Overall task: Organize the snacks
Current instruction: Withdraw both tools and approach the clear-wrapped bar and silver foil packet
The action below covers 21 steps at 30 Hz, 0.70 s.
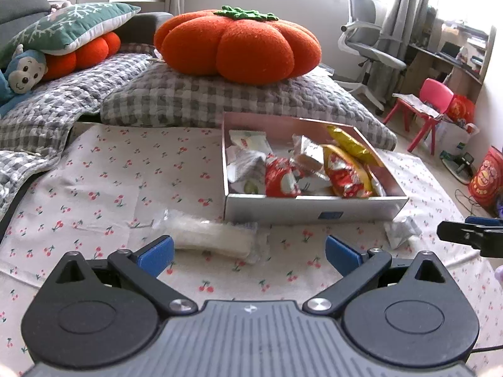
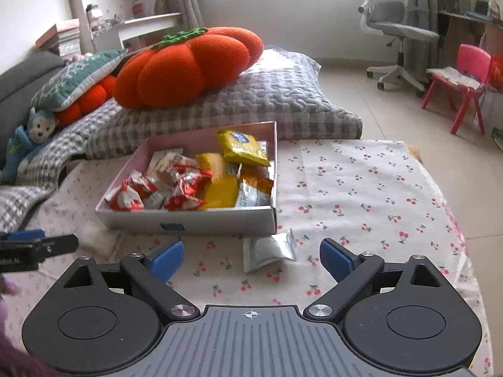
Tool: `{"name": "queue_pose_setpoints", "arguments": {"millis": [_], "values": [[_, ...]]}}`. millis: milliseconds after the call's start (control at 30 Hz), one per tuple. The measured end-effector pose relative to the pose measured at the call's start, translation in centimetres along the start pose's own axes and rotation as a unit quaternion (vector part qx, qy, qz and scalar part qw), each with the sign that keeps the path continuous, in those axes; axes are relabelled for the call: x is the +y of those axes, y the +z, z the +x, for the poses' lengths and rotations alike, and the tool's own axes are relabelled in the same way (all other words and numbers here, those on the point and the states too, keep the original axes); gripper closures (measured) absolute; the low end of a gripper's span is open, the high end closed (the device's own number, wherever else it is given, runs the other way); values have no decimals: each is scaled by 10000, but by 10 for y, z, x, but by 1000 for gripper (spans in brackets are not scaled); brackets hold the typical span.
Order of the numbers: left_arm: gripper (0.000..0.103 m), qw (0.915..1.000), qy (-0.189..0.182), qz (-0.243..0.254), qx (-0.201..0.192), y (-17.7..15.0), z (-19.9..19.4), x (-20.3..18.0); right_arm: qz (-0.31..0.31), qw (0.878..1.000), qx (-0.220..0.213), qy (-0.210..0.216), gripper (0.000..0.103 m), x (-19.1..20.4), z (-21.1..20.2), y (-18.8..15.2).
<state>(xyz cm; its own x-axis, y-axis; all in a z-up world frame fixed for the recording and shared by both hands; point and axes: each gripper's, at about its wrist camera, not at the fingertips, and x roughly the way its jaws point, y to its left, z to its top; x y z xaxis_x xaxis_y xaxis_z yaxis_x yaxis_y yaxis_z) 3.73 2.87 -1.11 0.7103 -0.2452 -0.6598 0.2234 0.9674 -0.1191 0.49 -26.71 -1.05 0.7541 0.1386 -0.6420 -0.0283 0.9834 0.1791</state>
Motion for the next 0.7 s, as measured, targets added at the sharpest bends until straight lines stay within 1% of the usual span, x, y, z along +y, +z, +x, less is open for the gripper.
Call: {"name": "queue_pose_setpoints", "arguments": {"millis": [200, 333, 500, 600, 700], "values": [[0, 9999, 93, 61, 11, -16, 1, 10, -397, 9991, 135, -66, 7, 2, 1, -19], [0, 9999, 42, 99, -15, -29, 7, 14, -619, 9976, 295, -52, 7, 3, 9, -31], [0, 9995, 239, 211, 53, -40, 20, 18, -698, 9966, 439, -80, 7, -3, 18, -42], [0, 9989, 347, 305, -19, -41, 24, 20, -674, 9966, 465, -122, 7, -10, 21, -44], [0, 9981, 381, 463, -117, -38, 28, 24, -616, 9968, 465, -200, 7, -15, 25, -43]]}}
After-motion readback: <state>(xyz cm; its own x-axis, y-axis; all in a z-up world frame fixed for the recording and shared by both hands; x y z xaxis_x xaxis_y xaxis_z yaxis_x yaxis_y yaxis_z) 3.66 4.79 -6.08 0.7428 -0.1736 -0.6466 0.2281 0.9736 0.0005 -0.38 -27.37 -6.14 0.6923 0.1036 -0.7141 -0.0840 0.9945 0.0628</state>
